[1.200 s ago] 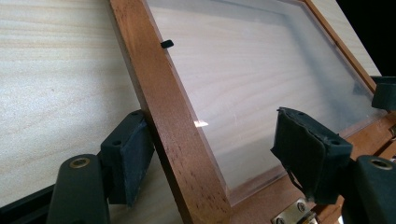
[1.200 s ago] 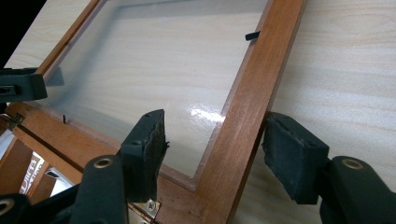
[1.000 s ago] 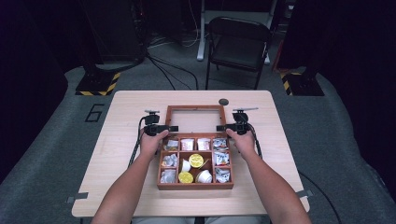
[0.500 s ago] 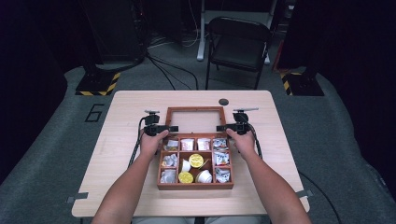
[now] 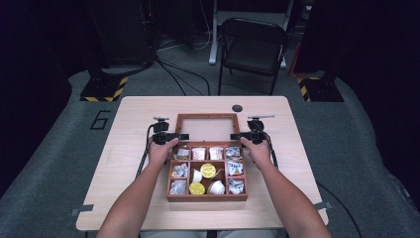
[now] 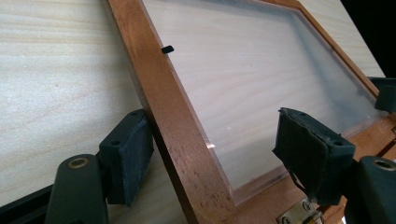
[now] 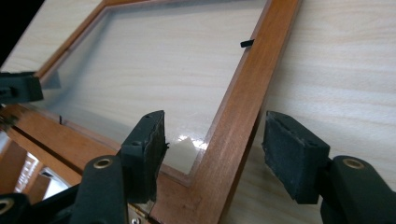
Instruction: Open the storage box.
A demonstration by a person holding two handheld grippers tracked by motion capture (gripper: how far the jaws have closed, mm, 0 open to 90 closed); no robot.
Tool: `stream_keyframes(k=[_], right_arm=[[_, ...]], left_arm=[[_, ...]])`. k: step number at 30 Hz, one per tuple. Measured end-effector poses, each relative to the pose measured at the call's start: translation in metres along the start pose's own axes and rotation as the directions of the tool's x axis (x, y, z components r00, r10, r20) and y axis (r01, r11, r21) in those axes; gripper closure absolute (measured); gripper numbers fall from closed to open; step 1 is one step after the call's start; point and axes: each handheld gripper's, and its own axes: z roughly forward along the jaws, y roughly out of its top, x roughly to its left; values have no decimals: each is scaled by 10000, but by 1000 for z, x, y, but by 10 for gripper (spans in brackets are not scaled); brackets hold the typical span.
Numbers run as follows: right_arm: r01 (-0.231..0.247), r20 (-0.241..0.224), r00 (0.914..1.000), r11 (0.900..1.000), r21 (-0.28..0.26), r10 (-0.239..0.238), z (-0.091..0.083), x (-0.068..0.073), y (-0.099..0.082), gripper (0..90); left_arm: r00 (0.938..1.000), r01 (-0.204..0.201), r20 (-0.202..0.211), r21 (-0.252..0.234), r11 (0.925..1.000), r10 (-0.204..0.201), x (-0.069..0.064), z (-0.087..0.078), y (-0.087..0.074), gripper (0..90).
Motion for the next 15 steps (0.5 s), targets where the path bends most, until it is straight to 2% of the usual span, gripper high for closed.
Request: stream_keyframes(k=[2, 4, 7, 8, 10, 13, 15], right_arm=[[479, 163, 9987, 9988, -48, -478, -4, 2, -1, 387], [698, 253, 9973, 9975, -127, -695, -9, 5, -1, 386], [692, 203, 9974, 9971, -331, -686, -17, 8, -1, 386], [863, 200, 9962, 9949, -526, -853, -20, 9, 0, 386], [809, 184, 9966, 9951, -560, -800, -26, 13, 0, 386], [994, 143, 9950, 9928, -674, -986, -30, 17, 0, 385], [1013, 123, 9948, 9935, -513, -1008, -33, 22, -2, 381]], left_arm=[[9999, -96, -72, 37, 9999, 96, 0, -2, 0, 284], [9997, -175, -163, 48, 9998, 176, -1, -4, 0, 293], [9986, -338, -393, 81, 9994, 340, -3, -8, 0, 299], [9981, -456, -399, 92, 9989, 460, -3, -10, 0, 318], [9987, -426, -284, 32, 9991, 427, -4, -15, 1, 325], [9986, -506, -157, -168, 9986, 503, -5, -21, 3, 326], [9982, -579, -137, -229, 9981, 576, -6, -26, 4, 327]])
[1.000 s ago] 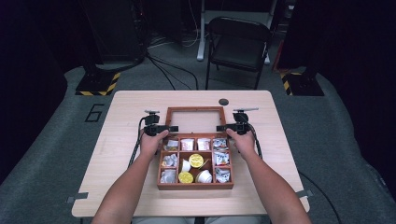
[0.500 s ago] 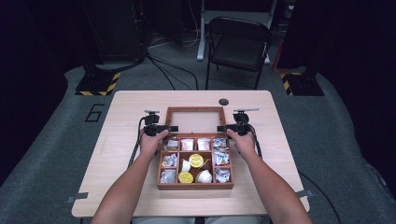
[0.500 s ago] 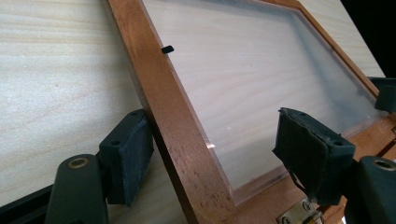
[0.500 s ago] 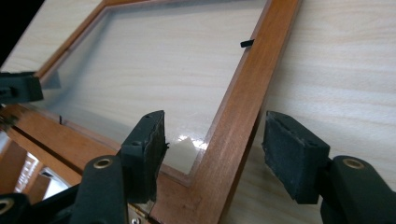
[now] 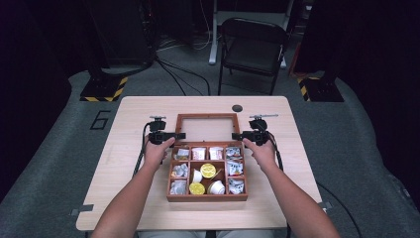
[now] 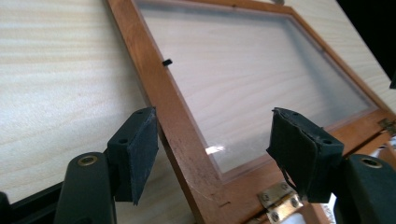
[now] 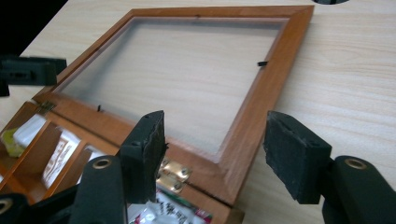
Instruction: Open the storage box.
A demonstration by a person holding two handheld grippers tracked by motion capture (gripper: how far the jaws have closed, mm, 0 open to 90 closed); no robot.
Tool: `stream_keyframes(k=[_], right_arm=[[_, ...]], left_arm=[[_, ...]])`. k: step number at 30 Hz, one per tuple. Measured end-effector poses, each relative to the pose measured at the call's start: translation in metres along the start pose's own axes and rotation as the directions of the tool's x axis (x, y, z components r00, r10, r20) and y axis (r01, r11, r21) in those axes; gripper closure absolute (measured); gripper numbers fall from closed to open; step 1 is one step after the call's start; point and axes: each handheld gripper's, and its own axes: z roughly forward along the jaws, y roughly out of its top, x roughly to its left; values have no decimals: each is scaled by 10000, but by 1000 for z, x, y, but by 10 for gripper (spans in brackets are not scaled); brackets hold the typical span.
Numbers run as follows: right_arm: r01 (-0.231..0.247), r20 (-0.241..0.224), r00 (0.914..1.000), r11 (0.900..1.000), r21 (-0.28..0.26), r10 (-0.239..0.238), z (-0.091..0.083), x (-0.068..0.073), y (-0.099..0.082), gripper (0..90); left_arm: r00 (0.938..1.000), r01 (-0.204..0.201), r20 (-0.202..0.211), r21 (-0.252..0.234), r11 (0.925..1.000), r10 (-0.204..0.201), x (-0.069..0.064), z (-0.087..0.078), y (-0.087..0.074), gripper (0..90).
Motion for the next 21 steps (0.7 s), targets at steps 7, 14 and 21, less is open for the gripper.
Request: stream_keyframes(k=[7, 14, 21], right_arm=[[460, -161, 9988, 9989, 112, -458, -6, 14, -12, 388], [999, -144, 9949, 9949, -114, -1000, -21, 25, -17, 392], [1456, -244, 9890, 9893, -86, -1458, -33, 36, -25, 386]], left_arm=[[9996, -265, -27, -162, 9995, 265, -2, -14, 3, 339], [9987, -505, 66, -444, 9977, 508, -11, -30, 5, 361], [9969, -780, 76, -653, 9948, 787, -20, -41, 5, 364]])
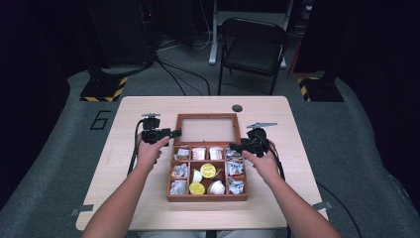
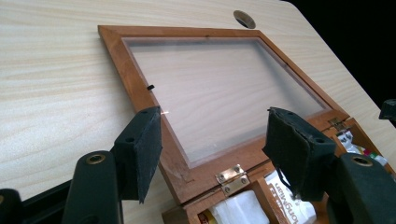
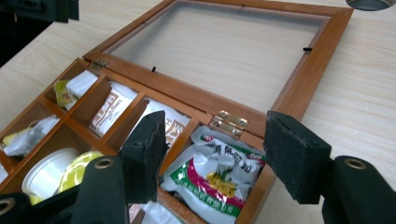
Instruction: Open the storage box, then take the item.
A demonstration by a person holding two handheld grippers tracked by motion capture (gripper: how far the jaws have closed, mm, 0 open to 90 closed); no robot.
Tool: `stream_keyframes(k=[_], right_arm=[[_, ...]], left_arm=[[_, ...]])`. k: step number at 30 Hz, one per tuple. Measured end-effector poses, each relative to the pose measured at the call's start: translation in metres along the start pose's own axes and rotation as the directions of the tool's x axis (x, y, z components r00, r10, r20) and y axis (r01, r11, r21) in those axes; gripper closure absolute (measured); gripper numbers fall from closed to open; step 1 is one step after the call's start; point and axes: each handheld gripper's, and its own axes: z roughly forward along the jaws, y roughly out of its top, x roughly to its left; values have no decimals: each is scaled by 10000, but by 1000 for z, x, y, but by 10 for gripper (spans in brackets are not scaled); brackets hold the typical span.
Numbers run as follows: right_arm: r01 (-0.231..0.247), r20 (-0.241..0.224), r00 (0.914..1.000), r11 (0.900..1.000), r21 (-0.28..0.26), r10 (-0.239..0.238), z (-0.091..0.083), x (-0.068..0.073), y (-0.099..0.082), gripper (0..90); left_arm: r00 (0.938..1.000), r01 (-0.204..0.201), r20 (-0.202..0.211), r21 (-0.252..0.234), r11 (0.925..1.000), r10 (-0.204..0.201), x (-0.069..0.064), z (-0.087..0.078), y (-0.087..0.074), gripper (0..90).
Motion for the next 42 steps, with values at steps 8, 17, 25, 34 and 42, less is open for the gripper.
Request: stream_keyframes(k=[8, 17, 25, 34, 42], right_arm=[[488, -174, 9986, 9987, -160, -491, -7, 14, -9, 383], [943, -507, 9943, 9955, 93, -937, -6, 33, -18, 381], [1467, -841, 9859, 9890, 203, -1445, -1, 54, -27, 396], [1840, -1118, 9774, 9823, 345, -1792, 7, 66, -32, 406], [2135, -1471, 9682, 9749, 633, -2024, 20, 78, -36, 398]], left_arm=[[9992, -320, 239, -147, 9994, 324, -10, -10, 1, 360], [9986, -245, 464, -310, 9992, 260, -15, -18, -2, 363], [9991, -173, 390, -272, 9995, 183, -11, -20, -7, 363], [9985, -258, 466, -348, 9991, 275, -14, -23, -8, 363], [9984, -340, 446, -374, 9987, 356, -15, -24, -12, 363]])
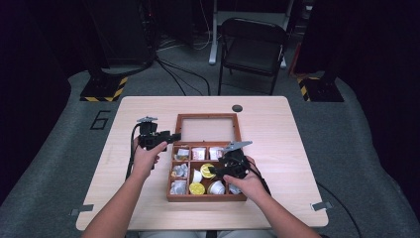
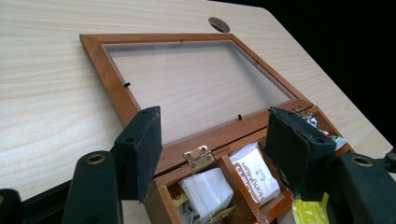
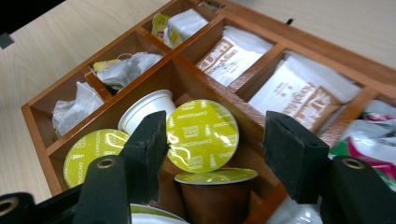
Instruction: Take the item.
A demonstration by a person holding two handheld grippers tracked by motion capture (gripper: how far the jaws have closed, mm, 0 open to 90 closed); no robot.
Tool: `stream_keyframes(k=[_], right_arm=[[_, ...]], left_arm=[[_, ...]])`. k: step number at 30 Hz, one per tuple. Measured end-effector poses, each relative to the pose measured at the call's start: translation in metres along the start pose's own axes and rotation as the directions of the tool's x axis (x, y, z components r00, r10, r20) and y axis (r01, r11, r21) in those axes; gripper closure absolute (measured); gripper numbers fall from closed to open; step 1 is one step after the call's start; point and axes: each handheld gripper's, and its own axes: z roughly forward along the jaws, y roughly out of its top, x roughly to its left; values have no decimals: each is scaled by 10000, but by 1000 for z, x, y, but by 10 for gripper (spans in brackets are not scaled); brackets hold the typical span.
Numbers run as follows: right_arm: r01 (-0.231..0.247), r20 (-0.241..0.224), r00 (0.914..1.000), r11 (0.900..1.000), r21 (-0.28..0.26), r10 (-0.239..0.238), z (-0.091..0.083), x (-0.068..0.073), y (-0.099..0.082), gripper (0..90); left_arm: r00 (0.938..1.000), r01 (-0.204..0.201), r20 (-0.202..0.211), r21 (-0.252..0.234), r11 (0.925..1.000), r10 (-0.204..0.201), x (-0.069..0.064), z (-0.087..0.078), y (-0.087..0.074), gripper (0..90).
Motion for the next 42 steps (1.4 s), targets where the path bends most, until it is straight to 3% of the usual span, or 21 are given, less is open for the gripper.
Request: stream_keyframes(k=[4, 7, 8, 15, 22, 32, 42], right_arm=[[110, -55, 9999, 9998, 170, -109, 8, 3, -1, 394], [-190, -75, 9998, 9985, 522, 194, 12, 5, -2, 386], [-32, -94, 9999, 9986, 526, 37, 15, 4, -3, 383], [-126, -125, 9998, 9961, 877, 138, 22, 9, -3, 368], [-52, 8, 10000, 9936, 1128, 51, 26, 8, -3, 355], [-286, -15, 9996, 9890, 1449, 291, 32, 6, -2, 346], [291, 168, 9993, 9806, 1938, -330, 39, 8, 1, 354]], left_arm=[[10000, 35, 30, -71, 10000, -34, 1, -2, -1, 363], [9999, 118, 25, -158, 9998, -118, 2, -4, -3, 363], [9999, 110, 61, -135, 9998, -110, 3, -5, -3, 363], [10000, 75, 64, -253, 9997, -73, 3, -8, -4, 363], [10000, 20, 86, -266, 9996, -17, 1, -10, -5, 363], [9999, -45, 90, -267, 9996, 48, 2, -10, -4, 363], [9999, 151, 35, -415, 9990, -150, 4, -14, -4, 363]])
